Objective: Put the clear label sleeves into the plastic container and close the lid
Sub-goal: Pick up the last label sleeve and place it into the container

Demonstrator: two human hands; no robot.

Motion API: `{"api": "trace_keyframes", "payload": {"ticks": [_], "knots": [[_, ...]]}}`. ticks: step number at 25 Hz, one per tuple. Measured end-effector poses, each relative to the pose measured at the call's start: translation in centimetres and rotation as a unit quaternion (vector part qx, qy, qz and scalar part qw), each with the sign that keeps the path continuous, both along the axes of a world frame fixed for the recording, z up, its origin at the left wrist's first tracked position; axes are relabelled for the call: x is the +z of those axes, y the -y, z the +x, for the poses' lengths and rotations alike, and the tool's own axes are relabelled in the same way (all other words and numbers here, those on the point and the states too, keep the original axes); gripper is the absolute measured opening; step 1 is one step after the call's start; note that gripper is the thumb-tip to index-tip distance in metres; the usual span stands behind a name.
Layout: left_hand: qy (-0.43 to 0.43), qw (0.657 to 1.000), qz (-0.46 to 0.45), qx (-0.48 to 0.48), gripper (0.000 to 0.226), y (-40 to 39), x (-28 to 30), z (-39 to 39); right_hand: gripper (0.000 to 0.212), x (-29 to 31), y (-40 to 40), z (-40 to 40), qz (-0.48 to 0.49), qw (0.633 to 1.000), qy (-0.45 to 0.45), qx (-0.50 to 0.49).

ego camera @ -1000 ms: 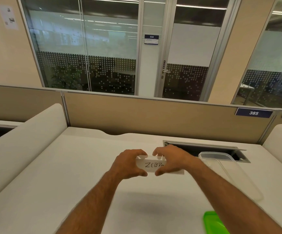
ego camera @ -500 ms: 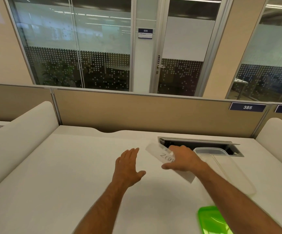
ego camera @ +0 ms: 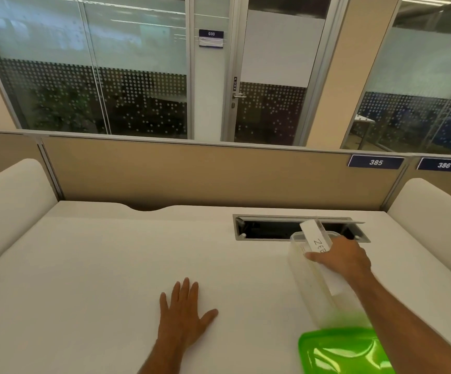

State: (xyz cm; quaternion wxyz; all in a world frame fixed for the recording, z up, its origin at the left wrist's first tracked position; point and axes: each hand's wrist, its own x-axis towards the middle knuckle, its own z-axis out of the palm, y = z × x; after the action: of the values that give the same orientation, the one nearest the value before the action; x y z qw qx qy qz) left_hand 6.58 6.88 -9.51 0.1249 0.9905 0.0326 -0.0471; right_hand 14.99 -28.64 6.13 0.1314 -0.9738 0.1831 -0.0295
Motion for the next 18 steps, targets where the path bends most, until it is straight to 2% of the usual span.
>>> {"api": "trace_keyframes", "payload": {"ticks": [6, 13, 18], "knots": [[0.05, 0.998, 0.046, 0.009, 0.1, 0.7, -1.3, -0.3, 0.07, -3.5, 0.8, -0.1, -0.016, 0.998, -0.061, -0.016], [0.053, 0.997, 0.058, 0.014, 0.103, 0.9, -1.6, 0.7, 0.055, -5.7, -0.4, 0.7, -0.011, 0.995, -0.092, -0.027], [0.057, 0.997, 0.054, 0.014, 0.102, 0.8, -2.0, 0.7, 0.052, -6.5, -0.4, 0.7, -0.04, 0.993, -0.107, -0.021]]}}
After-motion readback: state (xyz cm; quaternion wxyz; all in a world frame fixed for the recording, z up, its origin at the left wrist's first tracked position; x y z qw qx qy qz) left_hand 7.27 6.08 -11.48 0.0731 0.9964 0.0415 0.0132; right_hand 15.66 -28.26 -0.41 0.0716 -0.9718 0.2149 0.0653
